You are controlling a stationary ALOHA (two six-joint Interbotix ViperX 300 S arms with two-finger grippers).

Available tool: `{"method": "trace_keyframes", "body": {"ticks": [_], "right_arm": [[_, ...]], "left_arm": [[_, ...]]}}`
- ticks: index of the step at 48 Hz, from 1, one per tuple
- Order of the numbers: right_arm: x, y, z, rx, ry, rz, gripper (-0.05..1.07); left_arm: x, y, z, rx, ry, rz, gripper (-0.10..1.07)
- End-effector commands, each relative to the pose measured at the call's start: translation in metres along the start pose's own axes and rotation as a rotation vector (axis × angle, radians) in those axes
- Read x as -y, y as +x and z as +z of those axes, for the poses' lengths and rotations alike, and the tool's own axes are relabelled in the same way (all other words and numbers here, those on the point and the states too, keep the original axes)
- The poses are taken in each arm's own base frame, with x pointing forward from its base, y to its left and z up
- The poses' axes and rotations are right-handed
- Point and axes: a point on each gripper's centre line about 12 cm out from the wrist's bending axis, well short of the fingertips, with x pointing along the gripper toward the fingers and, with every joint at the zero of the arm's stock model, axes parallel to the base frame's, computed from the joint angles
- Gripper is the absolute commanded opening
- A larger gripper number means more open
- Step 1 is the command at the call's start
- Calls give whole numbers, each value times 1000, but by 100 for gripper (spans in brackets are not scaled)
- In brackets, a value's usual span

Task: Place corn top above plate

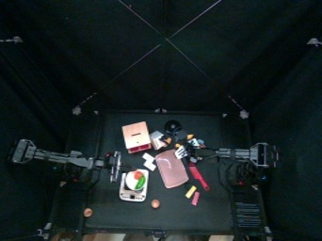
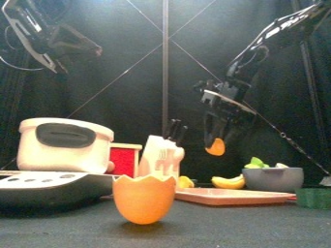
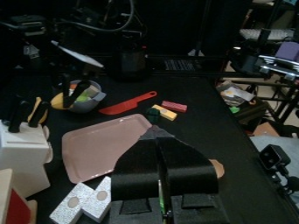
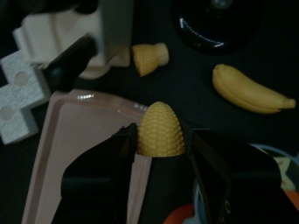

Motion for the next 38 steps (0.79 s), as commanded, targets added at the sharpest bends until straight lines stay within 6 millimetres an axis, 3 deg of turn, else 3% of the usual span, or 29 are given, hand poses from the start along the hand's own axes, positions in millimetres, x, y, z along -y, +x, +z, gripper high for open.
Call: {"method": "trace_keyframes", "body": {"ticks": [1, 13, 38], "right_arm": [[7, 10, 12, 26, 23, 11, 75], [20, 43, 11, -8, 21, -33, 77], [17, 52, 19, 0, 6, -43, 93]], "left_arm": [[0, 2, 6, 23, 0, 1, -3], [0, 1, 5, 18, 0, 1, -3], [-1, 1, 4, 17, 0, 3, -3]]}}
